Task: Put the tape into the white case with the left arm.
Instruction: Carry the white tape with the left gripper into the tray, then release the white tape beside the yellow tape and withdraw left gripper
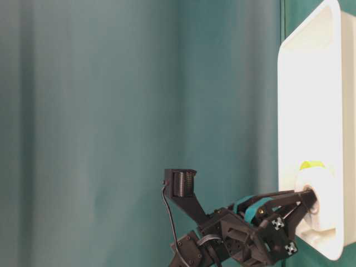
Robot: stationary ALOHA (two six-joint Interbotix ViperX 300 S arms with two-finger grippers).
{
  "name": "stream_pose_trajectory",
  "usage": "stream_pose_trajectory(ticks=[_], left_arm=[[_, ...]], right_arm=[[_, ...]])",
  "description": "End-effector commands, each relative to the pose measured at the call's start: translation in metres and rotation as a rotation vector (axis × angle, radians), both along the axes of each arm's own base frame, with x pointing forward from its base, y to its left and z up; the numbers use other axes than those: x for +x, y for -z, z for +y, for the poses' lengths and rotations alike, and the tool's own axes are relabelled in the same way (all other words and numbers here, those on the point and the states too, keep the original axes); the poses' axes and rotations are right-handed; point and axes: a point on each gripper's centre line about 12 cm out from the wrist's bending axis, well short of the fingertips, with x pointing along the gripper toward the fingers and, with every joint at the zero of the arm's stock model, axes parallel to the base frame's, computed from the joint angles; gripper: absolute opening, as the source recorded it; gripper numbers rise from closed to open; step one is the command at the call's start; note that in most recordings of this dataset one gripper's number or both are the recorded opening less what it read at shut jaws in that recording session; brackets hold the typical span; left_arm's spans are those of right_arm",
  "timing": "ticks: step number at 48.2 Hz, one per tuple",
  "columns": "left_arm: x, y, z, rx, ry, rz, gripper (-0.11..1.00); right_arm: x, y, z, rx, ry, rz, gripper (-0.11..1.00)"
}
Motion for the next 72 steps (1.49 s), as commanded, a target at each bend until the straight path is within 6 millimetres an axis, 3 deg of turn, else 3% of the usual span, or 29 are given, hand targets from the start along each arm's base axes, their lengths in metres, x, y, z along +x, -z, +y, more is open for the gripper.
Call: stream_pose_trajectory(ticks=[1,9,11,26,36,56,72], left_arm=[[0.003,-0.013,0.002,0.014,-0.003,-0.039,0.34],[0.003,-0.016,0.002,0.018,-0.003,-0.047,0.81],[0.003,-0.017,0.002,0.019,-0.003,-0.050,0.88],[-0.001,-0.023,0.000,0.024,-0.003,-0.063,0.87],[-0.010,-0.038,-0.010,0.034,0.011,-0.099,0.87],[-0.042,-0.061,-0.062,0.060,0.108,-0.248,0.87],[-0.056,-0.068,-0.107,-0.059,0.122,-0.351,0.87]], right_arm=[[0.002,-0.005,0.000,0.001,0.002,-0.017,-0.09],[0.002,-0.005,0.000,0.001,0.000,-0.017,-0.09],[0.002,-0.005,0.000,0.000,-0.001,-0.017,-0.09],[0.002,-0.005,0.000,0.001,0.002,-0.017,-0.09],[0.002,-0.005,0.000,0.000,0.001,-0.017,-0.09],[0.002,-0.005,0.000,0.000,-0.001,-0.018,-0.09],[0.002,-0.005,0.000,0.000,-0.001,-0.018,-0.09]])
